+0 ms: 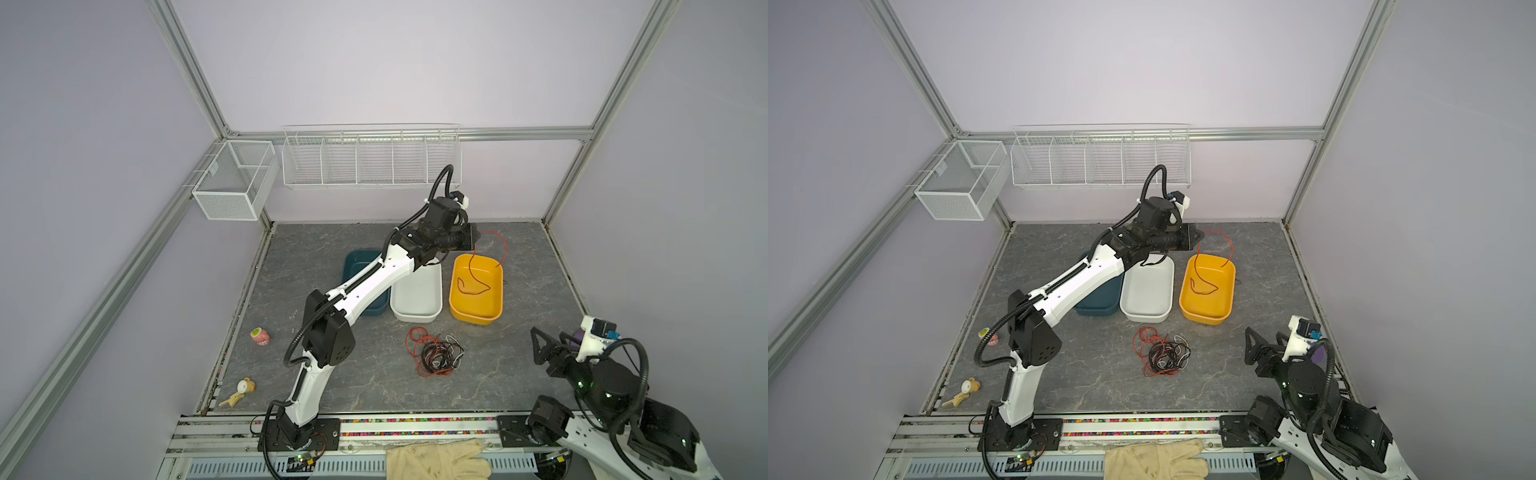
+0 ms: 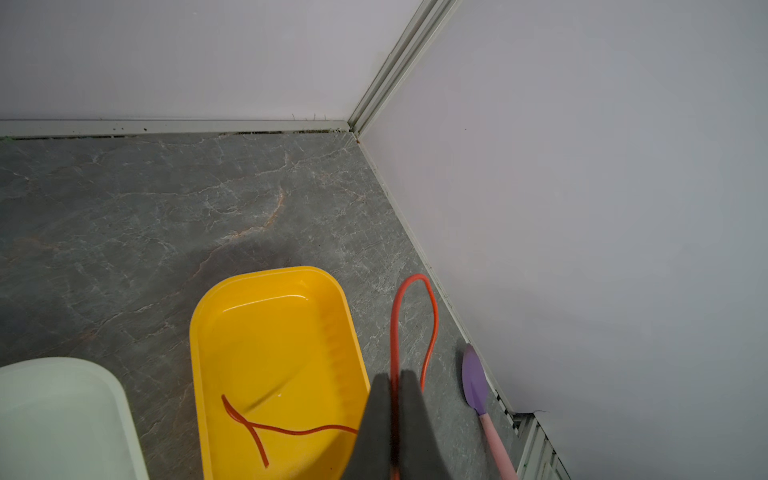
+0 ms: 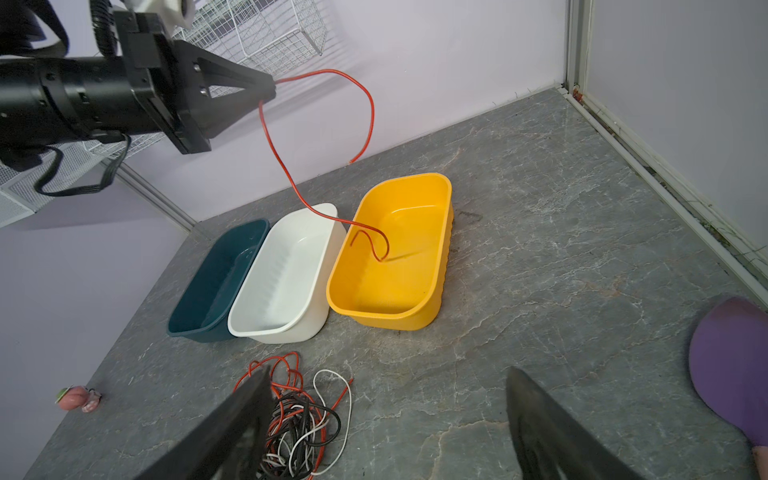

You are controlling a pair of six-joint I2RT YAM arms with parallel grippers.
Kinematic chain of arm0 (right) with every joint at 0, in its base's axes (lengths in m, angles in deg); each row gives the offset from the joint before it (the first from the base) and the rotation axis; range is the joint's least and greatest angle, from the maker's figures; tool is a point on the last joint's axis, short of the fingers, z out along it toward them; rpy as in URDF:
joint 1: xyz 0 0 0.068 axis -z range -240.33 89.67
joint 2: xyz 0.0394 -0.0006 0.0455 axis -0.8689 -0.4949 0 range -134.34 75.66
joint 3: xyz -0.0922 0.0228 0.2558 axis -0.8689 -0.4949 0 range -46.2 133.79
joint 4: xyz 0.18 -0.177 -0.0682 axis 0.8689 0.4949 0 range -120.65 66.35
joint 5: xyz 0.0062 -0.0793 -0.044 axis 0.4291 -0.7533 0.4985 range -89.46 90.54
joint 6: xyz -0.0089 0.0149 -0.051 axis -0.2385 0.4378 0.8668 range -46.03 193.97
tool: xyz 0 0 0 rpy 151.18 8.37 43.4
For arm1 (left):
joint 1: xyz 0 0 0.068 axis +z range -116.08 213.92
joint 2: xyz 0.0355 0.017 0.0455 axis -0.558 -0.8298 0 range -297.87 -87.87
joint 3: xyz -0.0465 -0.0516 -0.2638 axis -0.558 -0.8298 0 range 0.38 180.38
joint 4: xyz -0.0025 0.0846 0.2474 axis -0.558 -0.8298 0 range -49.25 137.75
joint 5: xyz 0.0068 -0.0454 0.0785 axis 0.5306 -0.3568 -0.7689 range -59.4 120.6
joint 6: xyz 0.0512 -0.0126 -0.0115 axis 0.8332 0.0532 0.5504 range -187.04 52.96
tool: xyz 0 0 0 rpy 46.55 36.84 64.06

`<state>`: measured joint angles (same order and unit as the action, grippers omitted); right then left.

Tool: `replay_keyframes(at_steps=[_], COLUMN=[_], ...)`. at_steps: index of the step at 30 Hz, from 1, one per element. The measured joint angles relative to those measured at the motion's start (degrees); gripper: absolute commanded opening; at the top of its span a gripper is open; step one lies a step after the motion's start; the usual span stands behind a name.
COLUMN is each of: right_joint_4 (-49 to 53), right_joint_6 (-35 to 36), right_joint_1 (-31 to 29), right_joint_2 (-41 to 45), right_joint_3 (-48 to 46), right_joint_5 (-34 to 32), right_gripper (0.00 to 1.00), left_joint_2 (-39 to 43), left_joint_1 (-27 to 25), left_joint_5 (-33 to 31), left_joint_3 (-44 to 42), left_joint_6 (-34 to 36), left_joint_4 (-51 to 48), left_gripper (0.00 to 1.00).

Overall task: Untangle the cables
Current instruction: 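Lower the red cable into the yellow tub and release it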

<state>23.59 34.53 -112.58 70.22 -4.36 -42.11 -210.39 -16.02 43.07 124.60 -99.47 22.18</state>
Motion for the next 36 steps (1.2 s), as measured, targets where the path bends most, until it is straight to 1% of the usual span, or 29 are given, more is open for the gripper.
replay_keyframes(at_steps=[7,13,18,22,28,34,36], right_joint_4=[-0.02,-0.02,-0.02,0.00,0.00,0.04,0.09], right_joint_6=[0.00,0.00,-0.02,-0.11,-0.52,-0.94,-1.09], right_joint_1=[-1.14,-2.19,-2.91,-3.34,-3.85,-4.50,-4.59], right_joint_2=[0.00,0.00,0.00,0.00,0.00,0.00,0.00], right_joint_3=[-0.28,-0.39,-0.39,-0.39,-0.39,-0.39,-0.39], right_joint_5=[-0.20,-0.63,-1.09,-1.22,-1.53,-1.97,-2.21], right_gripper=[0.88,0.89,0.88,0.89,0.89,0.88,0.88], left_joint_2=[-3.48,-5.53,-6.95,-9.92,-13.49,-13.77,-13.77], left_joint_1=[-0.39,-0.52,-0.66,-1.01,-2.03,-2.47,-2.45], left_joint_5=[-0.26,-2.73,-4.55,-5.16,-6.27,-8.07,-8.41], left_joint_3=[-2.25,-3.72,-3.54,-0.28,5.81,10.91,12.76], left_joint_6=[-0.11,0.13,0.70,1.66,3.52,6.12,6.73], left_joint_4=[0.98,-0.35,-2.80,-5.95,-11.08,-15.61,-16.63], left_gripper=[0.00,0.00,0.00,0.01,0.11,0.38,0.44])
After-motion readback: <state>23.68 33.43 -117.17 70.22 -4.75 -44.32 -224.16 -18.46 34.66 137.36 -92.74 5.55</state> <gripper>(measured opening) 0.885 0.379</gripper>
